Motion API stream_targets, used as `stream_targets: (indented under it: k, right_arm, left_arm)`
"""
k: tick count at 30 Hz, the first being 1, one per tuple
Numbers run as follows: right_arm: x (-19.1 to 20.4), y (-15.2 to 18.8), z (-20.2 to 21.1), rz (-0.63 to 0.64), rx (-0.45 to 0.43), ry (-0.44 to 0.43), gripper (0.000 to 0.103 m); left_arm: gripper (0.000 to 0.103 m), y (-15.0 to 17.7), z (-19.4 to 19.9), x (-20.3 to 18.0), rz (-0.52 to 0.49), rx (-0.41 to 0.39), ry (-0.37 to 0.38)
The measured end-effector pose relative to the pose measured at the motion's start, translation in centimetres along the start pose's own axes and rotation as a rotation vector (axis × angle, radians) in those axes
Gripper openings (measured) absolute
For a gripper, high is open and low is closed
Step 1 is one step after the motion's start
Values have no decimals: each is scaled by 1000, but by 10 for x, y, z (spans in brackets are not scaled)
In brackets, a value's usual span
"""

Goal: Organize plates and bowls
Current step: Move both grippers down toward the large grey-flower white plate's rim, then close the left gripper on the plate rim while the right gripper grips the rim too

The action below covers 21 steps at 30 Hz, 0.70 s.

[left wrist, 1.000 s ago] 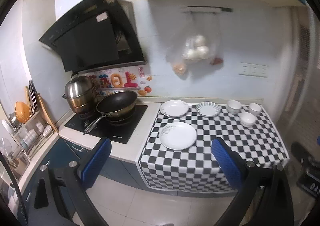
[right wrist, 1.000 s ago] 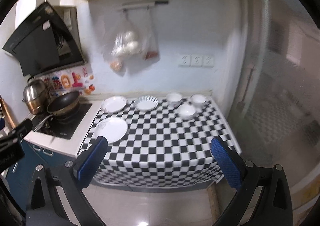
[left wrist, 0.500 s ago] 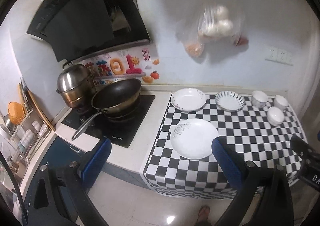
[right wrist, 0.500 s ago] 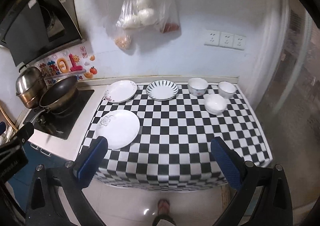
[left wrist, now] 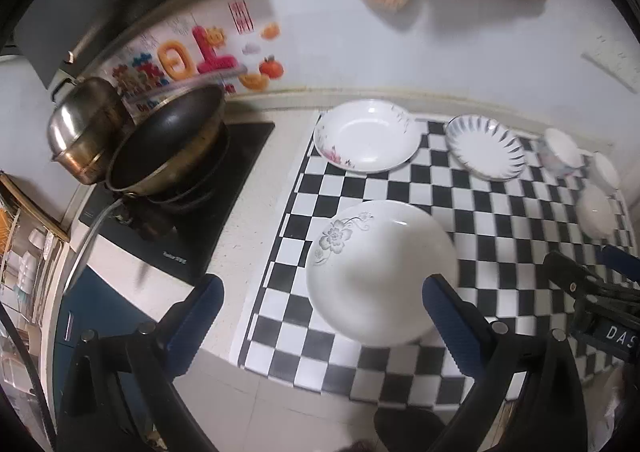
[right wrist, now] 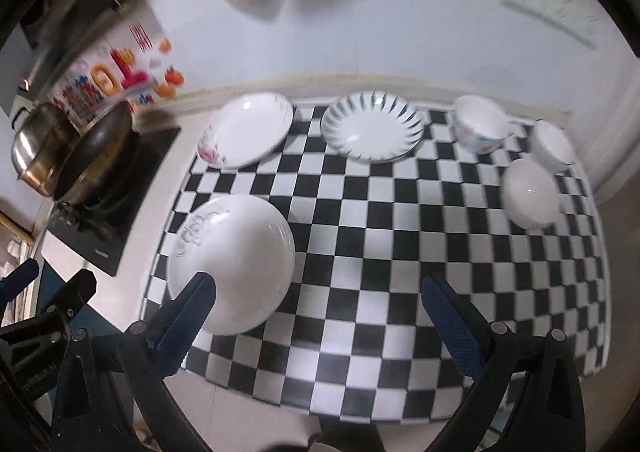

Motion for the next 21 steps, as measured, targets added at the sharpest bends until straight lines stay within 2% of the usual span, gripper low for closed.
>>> stream_targets:
  k: [3,7,9,13,17,19,21]
  right_arm:
    - [4,-2,-44,23,78,9,103]
    - [11,0,-95,43,175,17,103]
    - [13,4,-120,49,222,19,103]
    - [19,11,-158,37,297,17,103]
    - [19,21,-189,-23,375,2,103]
    - [19,26,-197,-62,406,-15,102]
    - [17,36,-208,-119,464,-32,100]
  left_arm:
    - [101,-6,-38,-1,-8,50,13]
    - [97,-7,-86,-6,-17,128,72]
    - [91,-4,-105,-7,-19,172,95]
    - [85,1,-148,-7,-17,260,173]
    - [73,14,-181,-3,-12,342,237]
    - [72,20,-195,-2,-12,379,273]
    - [62,24,-207,-1,-12,400,303]
Point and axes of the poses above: each gripper's, at about its wrist camera, not at the fingertips, and z roughly against the way its jaws point, x to its left, y to its underside, the point moved 10 cm from there along -z, roughly the way its jaws point, and after that the axes turned 13 degrees about -z, right-handed, at the moved point
